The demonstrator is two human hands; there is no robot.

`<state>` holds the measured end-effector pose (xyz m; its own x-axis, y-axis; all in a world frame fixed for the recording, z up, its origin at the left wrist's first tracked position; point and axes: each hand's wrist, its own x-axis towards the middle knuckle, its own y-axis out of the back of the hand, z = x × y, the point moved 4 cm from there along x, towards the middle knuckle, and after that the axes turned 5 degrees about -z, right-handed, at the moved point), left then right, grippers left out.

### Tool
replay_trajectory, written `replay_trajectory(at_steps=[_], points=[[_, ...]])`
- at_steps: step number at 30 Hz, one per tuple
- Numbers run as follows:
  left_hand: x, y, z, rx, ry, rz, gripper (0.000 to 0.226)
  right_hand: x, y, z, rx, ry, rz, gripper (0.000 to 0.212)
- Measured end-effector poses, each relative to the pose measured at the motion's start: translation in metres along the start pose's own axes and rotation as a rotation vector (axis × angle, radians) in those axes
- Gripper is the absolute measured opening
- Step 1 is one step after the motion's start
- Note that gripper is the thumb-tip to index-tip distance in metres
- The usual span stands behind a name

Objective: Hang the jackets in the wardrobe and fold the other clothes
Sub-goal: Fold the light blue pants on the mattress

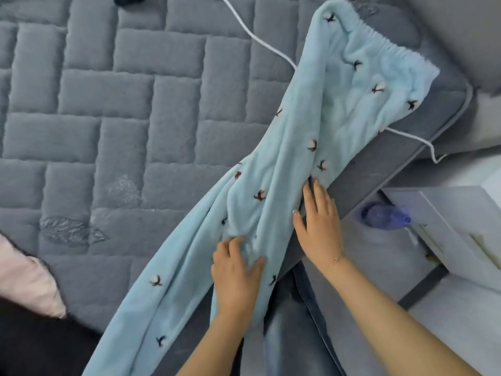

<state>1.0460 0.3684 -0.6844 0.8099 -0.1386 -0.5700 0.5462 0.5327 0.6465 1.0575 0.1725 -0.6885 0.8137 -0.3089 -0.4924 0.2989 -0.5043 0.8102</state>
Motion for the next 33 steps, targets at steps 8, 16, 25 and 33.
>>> replay_trajectory(at_steps=[8, 16, 25, 33], points=[[-0.064, -0.031, -0.07, 0.042, -0.134, -0.11, 0.016, -0.098, -0.06, -0.03, 0.2, -0.022, -0.004, 0.052], [-0.071, 0.058, -0.08, -0.609, -0.037, -0.345, 0.027, -0.161, -0.093, -0.03, 0.986, -0.284, -0.083, 0.033], [0.032, 0.231, -0.135, -0.642, 0.126, -0.215, 0.014, -0.159, -0.131, -0.134, 1.063, -0.193, -0.315, 0.016], [0.024, 0.211, -0.224, -0.292, 0.317, -0.086, 0.087, -0.151, -0.177, -0.187, 1.035, -0.264, -0.229, 0.015]])
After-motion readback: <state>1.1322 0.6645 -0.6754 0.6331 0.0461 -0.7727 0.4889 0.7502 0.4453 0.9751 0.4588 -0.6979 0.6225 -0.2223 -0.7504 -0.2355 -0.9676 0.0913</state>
